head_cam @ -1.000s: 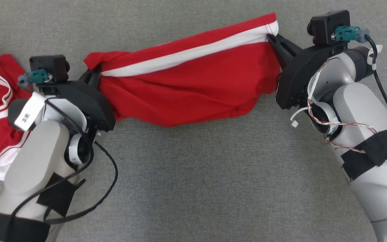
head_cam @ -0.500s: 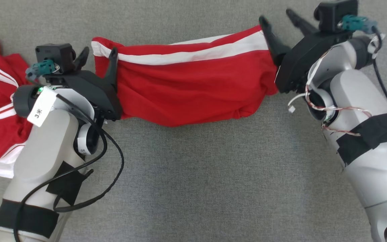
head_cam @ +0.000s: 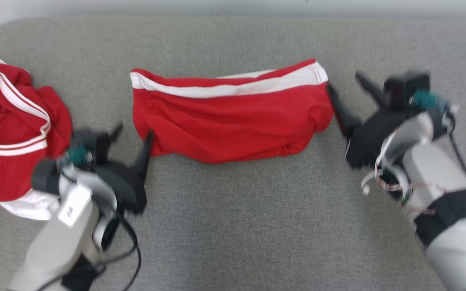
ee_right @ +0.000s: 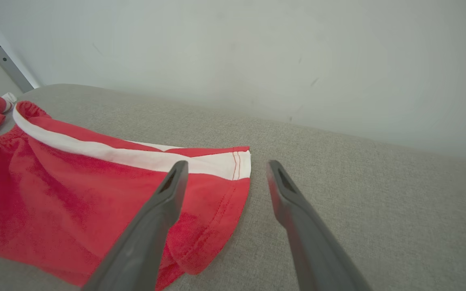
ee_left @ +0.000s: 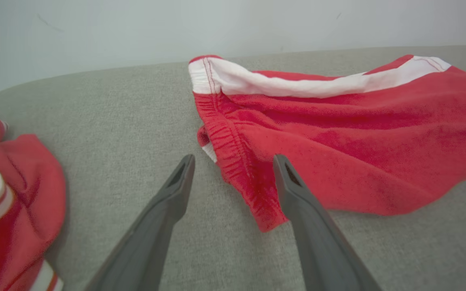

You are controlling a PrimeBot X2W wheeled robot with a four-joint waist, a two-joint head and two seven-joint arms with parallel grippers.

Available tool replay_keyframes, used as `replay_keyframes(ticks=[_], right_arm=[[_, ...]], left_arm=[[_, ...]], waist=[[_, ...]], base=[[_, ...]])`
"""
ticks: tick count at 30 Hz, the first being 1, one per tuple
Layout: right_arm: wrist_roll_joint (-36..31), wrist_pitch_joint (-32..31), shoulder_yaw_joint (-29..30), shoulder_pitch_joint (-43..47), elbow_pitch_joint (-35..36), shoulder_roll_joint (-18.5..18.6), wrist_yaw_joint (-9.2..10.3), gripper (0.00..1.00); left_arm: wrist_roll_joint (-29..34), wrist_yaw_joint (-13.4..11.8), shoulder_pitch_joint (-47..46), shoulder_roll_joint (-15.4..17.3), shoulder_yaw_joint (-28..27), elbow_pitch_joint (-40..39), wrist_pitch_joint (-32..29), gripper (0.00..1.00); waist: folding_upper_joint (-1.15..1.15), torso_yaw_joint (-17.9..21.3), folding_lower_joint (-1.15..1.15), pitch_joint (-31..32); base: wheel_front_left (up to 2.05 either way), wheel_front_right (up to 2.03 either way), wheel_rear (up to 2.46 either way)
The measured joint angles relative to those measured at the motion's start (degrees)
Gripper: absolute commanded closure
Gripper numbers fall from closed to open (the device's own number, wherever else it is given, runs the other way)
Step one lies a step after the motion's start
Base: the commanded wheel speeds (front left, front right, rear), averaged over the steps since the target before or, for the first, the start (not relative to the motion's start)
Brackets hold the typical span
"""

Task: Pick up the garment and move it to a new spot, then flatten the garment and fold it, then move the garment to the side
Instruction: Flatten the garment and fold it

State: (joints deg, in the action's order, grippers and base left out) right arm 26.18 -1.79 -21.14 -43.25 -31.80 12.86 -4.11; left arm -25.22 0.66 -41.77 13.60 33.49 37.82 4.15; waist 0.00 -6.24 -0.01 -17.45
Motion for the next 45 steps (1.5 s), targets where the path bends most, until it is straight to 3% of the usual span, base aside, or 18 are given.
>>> replay_keyframes(ticks=[10,19,45], right_arm=[[1.21,0.26,-0.26,9.25,0.07,-1.64,0.08,0.0],[2.07,-0.25,0.48,8.58,-2.25,-2.46,0.91,0.0],[4.02,-3.64,0.03,2.52,-9.18,-4.22,0.08,0.0]], left_arm=[[0.15,1.45,5.46,1.22,2.21,-0.26,0.21,0.0],[1.93,1.96,4.56,0.38,3.64,0.1,-0.26,0.0],[1.99,4.02,2.04,-2.48,5.09,2.7,-0.07,0.0]], waist=[[-0.01,0.29,-0.01,3.17],[0.0,0.3,0.01,1.29],[0.0,-1.7,0.01,-1.3]], base=[[0.0,0.0,0.0],[0.0,0.0,0.0],[0.0,0.0,0.0]])
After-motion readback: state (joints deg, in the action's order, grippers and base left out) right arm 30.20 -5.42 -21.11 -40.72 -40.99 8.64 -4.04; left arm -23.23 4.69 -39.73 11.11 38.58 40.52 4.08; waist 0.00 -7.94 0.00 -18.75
